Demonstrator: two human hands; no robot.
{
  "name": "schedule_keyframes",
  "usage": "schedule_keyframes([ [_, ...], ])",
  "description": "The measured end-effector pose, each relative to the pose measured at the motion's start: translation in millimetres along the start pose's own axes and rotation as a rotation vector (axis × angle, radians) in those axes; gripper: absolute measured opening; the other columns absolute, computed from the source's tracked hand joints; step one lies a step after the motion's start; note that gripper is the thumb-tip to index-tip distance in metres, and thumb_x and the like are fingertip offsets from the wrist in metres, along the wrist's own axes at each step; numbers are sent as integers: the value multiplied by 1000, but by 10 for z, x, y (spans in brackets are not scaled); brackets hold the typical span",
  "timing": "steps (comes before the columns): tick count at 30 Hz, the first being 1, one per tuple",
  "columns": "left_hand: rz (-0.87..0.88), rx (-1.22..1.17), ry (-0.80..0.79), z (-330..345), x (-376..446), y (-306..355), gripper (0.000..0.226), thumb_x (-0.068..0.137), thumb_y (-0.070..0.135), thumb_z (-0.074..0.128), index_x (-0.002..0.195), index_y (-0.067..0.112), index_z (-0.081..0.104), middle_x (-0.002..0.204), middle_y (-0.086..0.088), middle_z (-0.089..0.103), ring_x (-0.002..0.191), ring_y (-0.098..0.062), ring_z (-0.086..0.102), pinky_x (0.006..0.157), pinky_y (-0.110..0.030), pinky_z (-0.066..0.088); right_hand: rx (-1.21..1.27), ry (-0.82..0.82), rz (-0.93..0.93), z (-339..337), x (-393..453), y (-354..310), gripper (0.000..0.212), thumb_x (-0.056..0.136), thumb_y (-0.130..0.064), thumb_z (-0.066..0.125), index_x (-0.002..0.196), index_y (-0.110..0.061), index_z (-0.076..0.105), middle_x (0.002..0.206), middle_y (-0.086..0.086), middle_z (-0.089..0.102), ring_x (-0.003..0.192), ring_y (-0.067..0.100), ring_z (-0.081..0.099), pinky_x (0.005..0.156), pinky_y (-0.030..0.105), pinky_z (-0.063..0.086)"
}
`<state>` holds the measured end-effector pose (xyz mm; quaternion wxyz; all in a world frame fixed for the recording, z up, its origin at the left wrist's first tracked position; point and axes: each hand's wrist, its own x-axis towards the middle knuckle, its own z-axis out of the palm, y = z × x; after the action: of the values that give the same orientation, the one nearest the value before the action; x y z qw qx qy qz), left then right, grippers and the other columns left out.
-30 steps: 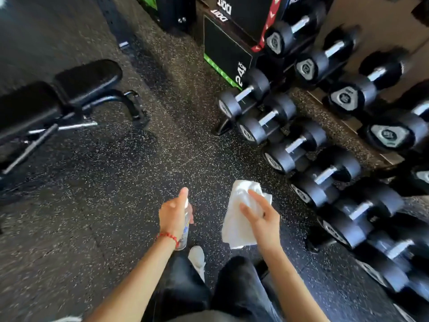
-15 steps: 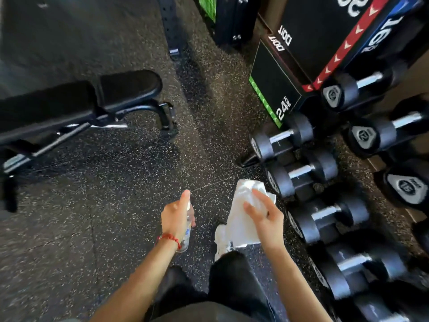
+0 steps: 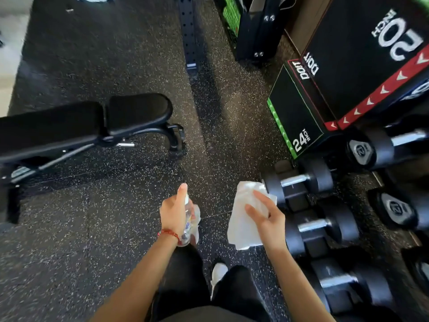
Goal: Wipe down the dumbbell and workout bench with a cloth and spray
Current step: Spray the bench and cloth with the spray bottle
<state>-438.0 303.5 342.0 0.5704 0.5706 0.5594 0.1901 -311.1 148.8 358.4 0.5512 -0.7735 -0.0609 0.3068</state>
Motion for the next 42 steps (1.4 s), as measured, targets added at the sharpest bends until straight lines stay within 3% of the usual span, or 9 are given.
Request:
schedule_keyframes([
  [4,18,22,-24,117,744,345,77,92,54,40,61,-15,55,50,-14,55,41,-15,54,56,-24,46,17,11,6,333,637,-310,32,80,-13,70,106,-29,62,94,-15,61,82,1,56,68,15,47],
  [7,71,44,-44,195,1340,694,72,96,47,41,56,-12,53,50,-14,55,40,-13,54,47,-12,43,28,34,1,599,1106,-624,31,80,-11,69,105,-27,63,90,-16,59,77,-1,54,59,8,45],
  [13,78,50,-81,358,2288,1307,72,94,48,41,58,-12,54,45,-8,56,42,-16,56,61,-29,47,77,68,13,956,1899,-1160,32,79,-11,71,103,-30,64,91,-20,62,77,-4,56,66,10,47],
  [24,47,-15,-122,1372,3481,2052,63,96,38,44,56,-10,54,44,-9,52,39,-16,52,49,-18,45,61,94,25,862,3546,-1751,30,78,-13,71,101,-32,66,89,-16,62,77,6,56,70,24,49],
  [29,66,8,-155,1996,3977,2475,71,86,53,45,58,-11,54,42,-6,53,38,-16,52,48,-21,43,62,85,-12,647,4377,-2091,29,78,-12,71,100,-30,65,95,-17,61,82,-3,56,65,7,46],
  [34,50,-2,-181,2486,4323,2905,62,77,57,40,48,4,53,41,-6,54,41,-19,54,57,-28,44,57,123,-23,414,4928,-2387,29,78,-10,71,104,-24,66,101,-9,62,85,-6,54,64,2,43],
  [36,52,12,-218,2662,4465,3064,59,79,55,42,49,6,52,42,-7,54,42,-20,54,56,-28,43,57,152,-20,339,5106,-2478,30,79,-11,71,106,-24,65,101,-8,62,86,-3,55,71,7,45],
  [39,82,35,-260,2951,4686,3280,57,88,49,45,51,6,52,43,-7,54,42,-20,53,52,-25,44,90,193,-6,248,5352,-2572,31,79,-11,71,106,-24,65,99,-19,61,91,0,56,87,29,48],
  [42,130,96,-314,3287,4949,3499,60,92,46,44,48,7,52,42,-8,53,42,-21,52,50,-24,44,106,263,19,157,5610,-2655,30,78,-12,71,104,-27,65,96,-23,59,90,-2,56,89,35,49],
])
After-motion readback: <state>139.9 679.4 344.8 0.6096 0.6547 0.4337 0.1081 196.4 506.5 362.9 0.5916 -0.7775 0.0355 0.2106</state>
